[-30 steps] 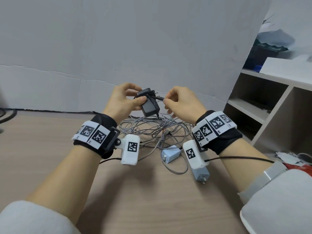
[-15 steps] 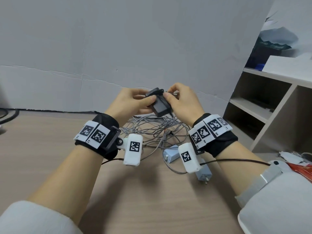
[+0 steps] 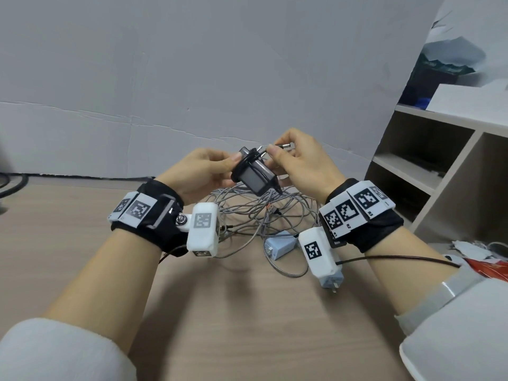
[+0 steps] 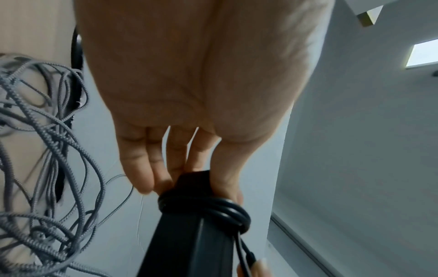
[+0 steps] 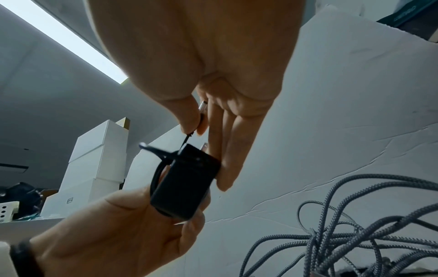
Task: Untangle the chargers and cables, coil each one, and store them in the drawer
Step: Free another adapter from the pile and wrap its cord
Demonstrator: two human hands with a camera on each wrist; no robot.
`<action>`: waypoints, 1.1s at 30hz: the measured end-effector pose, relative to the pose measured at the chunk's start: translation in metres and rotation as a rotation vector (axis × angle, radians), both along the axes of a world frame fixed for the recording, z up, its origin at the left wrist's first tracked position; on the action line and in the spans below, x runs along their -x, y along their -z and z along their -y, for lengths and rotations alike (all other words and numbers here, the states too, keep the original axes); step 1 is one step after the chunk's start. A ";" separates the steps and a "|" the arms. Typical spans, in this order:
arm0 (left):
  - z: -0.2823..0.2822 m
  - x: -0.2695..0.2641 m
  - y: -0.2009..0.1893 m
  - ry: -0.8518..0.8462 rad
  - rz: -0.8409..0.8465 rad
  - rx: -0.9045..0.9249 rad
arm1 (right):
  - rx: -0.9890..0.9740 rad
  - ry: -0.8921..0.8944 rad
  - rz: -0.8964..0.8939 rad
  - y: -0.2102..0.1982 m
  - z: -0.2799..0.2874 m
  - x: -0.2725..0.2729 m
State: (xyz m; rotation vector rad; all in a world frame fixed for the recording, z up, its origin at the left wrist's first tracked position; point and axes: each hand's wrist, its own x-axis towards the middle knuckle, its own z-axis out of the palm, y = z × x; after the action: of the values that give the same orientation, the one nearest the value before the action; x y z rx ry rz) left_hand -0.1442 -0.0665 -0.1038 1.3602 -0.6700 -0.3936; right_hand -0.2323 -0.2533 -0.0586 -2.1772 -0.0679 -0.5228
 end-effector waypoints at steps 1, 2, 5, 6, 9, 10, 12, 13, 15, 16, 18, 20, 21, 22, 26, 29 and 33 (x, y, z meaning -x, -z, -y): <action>0.001 0.000 0.000 -0.011 0.007 -0.008 | -0.024 -0.002 -0.014 -0.001 0.000 0.002; 0.002 0.001 -0.001 -0.021 0.021 -0.024 | -0.025 0.005 -0.019 -0.002 0.000 0.003; 0.005 0.001 -0.001 -0.048 0.083 -0.080 | -0.018 0.024 -0.012 -0.001 0.001 0.003; 0.006 0.002 -0.001 -0.060 0.115 -0.107 | -0.029 0.024 -0.017 0.000 0.000 0.002; 0.010 0.003 -0.001 -0.050 0.189 -0.139 | -0.037 0.058 -0.039 -0.001 -0.002 -0.002; 0.011 0.004 -0.001 -0.030 0.193 -0.125 | -0.035 0.078 -0.040 -0.001 -0.003 -0.003; 0.011 0.006 -0.003 0.010 0.210 -0.091 | -0.014 0.093 -0.037 -0.003 -0.002 -0.005; 0.009 0.007 -0.004 0.021 0.221 -0.083 | -0.013 0.086 -0.049 -0.004 -0.003 -0.005; 0.006 0.009 -0.006 0.039 0.249 -0.077 | -0.070 0.061 -0.108 -0.005 -0.004 -0.002; 0.005 0.010 -0.006 0.050 0.261 -0.072 | -0.139 0.035 -0.147 -0.006 -0.006 0.001; 0.005 0.012 -0.007 0.064 0.280 -0.045 | -0.364 -0.071 -0.248 -0.008 -0.008 0.009; 0.007 0.013 -0.009 0.069 0.286 0.009 | -0.519 -0.195 -0.384 -0.010 -0.007 0.018; 0.007 0.014 -0.010 0.074 0.285 0.035 | -0.533 -0.245 -0.441 -0.010 -0.003 0.020; 0.008 0.015 -0.010 0.079 0.286 0.053 | -0.533 -0.287 -0.477 -0.009 0.000 0.021; 0.015 0.018 -0.009 0.042 0.323 0.034 | -0.570 -0.272 -0.396 -0.004 0.012 0.023; 0.033 0.030 -0.008 -0.014 0.277 0.020 | -0.591 -0.087 -0.165 0.003 0.021 0.028; 0.065 0.060 -0.006 0.025 0.077 0.023 | -0.416 0.097 -0.071 0.016 0.040 0.052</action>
State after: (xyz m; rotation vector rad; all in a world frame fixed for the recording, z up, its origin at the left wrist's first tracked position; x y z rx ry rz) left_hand -0.2038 -0.1311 -0.0979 1.3509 -0.7537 -0.3542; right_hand -0.2843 -0.2933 -0.0745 -1.7952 0.1716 -0.4661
